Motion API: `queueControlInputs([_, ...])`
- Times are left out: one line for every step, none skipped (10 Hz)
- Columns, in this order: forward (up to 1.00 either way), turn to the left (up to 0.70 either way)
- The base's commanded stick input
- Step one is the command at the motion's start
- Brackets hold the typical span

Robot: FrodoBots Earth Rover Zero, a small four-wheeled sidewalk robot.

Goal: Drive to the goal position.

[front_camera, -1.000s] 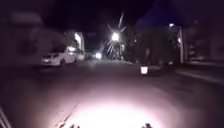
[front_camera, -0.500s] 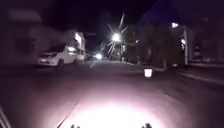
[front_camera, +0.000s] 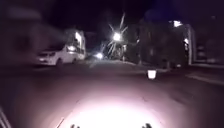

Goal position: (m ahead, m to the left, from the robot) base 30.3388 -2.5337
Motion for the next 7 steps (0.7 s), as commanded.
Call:
queueControlInputs([0.70,0.00])
queueControlInputs([0.70,0.00])
queueControlInputs([0.70,0.00])
queueControlInputs([0.70,0.00])
queueControlInputs([0.70,0.00])
queueControlInputs([0.70,0.00])
queueControlInputs([0.70,0.00])
